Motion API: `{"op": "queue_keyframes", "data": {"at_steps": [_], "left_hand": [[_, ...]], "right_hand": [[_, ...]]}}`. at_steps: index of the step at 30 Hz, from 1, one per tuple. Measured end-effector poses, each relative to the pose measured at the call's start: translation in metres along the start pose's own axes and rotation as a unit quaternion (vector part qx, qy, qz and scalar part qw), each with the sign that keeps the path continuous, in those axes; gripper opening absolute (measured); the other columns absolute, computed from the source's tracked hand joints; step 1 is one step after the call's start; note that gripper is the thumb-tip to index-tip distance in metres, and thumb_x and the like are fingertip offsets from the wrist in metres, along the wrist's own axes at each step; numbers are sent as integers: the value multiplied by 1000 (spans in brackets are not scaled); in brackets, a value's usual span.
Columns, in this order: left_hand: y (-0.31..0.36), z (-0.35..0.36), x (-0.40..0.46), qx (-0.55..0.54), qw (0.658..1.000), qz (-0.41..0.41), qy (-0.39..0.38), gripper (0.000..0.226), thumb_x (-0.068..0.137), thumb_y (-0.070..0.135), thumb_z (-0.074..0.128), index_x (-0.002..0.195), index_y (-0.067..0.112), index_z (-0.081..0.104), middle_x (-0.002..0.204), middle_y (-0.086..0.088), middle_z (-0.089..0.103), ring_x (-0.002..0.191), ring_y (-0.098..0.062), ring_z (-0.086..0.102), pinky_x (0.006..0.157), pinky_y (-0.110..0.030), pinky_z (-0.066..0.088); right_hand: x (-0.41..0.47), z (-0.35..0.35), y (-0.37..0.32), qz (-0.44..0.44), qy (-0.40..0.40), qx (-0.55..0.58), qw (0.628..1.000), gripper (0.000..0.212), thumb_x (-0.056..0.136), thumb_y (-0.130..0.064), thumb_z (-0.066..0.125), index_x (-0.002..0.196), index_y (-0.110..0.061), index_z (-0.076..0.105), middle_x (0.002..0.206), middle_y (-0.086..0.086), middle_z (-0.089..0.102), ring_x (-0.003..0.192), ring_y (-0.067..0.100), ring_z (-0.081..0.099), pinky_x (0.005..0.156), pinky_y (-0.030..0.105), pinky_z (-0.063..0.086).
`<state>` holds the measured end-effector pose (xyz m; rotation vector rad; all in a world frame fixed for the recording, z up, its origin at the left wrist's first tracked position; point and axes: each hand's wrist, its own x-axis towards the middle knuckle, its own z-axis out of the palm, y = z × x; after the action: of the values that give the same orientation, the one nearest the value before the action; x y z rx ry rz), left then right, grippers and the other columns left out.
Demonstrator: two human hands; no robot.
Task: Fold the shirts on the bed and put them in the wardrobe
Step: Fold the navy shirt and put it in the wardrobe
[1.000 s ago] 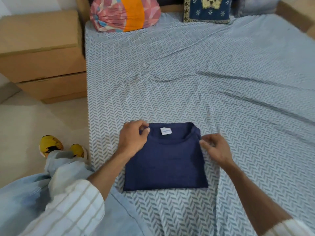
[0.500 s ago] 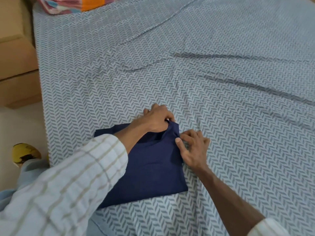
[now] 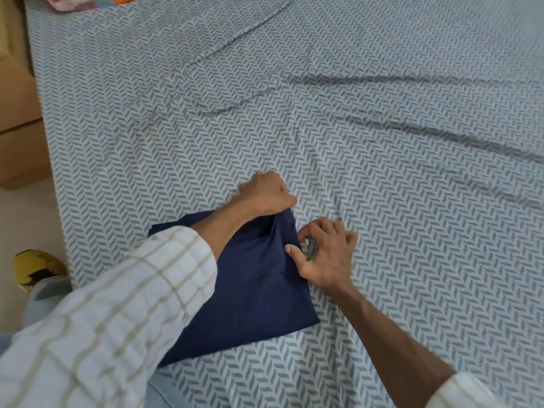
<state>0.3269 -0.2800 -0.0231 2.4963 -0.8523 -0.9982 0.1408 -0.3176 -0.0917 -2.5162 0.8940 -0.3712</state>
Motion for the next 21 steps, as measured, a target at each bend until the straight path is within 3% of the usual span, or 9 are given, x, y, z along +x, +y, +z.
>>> {"op": "queue_keyframes", "data": {"at_steps": [3,6,9,12,14,16,19,21], "left_hand": [[0,5,1,-38,998,-18,46,37,71,22,63,46,22,37,47,9,40,52,-15,42,66,-32,37],[2,11,2,-41,997,-25,52,26,69,25,65,50,21,48,60,9,54,77,-13,51,86,-37,39],[2,12,2,-49,997,-18,53,13,72,33,67,75,21,67,83,9,62,102,-14,52,99,-37,34],[-11,0,-7,-202,979,2,32,26,79,53,65,91,29,64,94,8,66,96,-13,61,97,-45,48],[-31,-13,-20,-248,965,22,87,32,83,58,60,99,31,63,103,10,66,99,-9,62,97,-44,50],[-60,-25,-41,-222,953,24,204,38,82,61,55,106,31,62,110,14,64,105,-6,60,100,-45,47],[-115,-35,-87,-150,928,-78,331,41,86,52,58,117,26,59,118,7,63,113,-16,57,103,-51,42],[-149,-34,-118,-127,914,-217,318,47,86,48,59,124,21,54,123,-5,63,114,-29,57,100,-51,44]], "right_hand": [[0,-2,0,-10,-16,-2,1000,37,65,-68,59,80,-34,55,91,-17,50,90,14,43,78,34,22],[-1,-3,1,-18,-27,-1,999,38,63,-66,56,83,-33,54,93,-17,48,89,13,41,78,35,24],[0,-4,0,-26,-30,-3,999,35,59,-57,53,83,-32,53,91,-18,46,89,14,40,76,34,21],[-1,-7,0,-24,-35,4,999,35,56,-55,51,83,-32,51,90,-18,43,89,12,38,76,33,18],[-1,-8,0,-24,-39,-3,999,35,56,-55,51,84,-33,50,91,-17,43,89,13,38,76,34,19],[-1,-8,1,-21,-49,-13,999,35,59,-56,50,86,-34,50,92,-18,43,90,14,39,78,34,20],[-3,-12,-5,-7,-76,-47,996,43,68,-65,47,99,-35,52,98,-18,46,96,15,41,81,34,22],[-8,-12,-8,16,-76,-72,994,53,73,-71,44,109,-33,54,104,-14,51,102,17,44,86,37,28]]}}
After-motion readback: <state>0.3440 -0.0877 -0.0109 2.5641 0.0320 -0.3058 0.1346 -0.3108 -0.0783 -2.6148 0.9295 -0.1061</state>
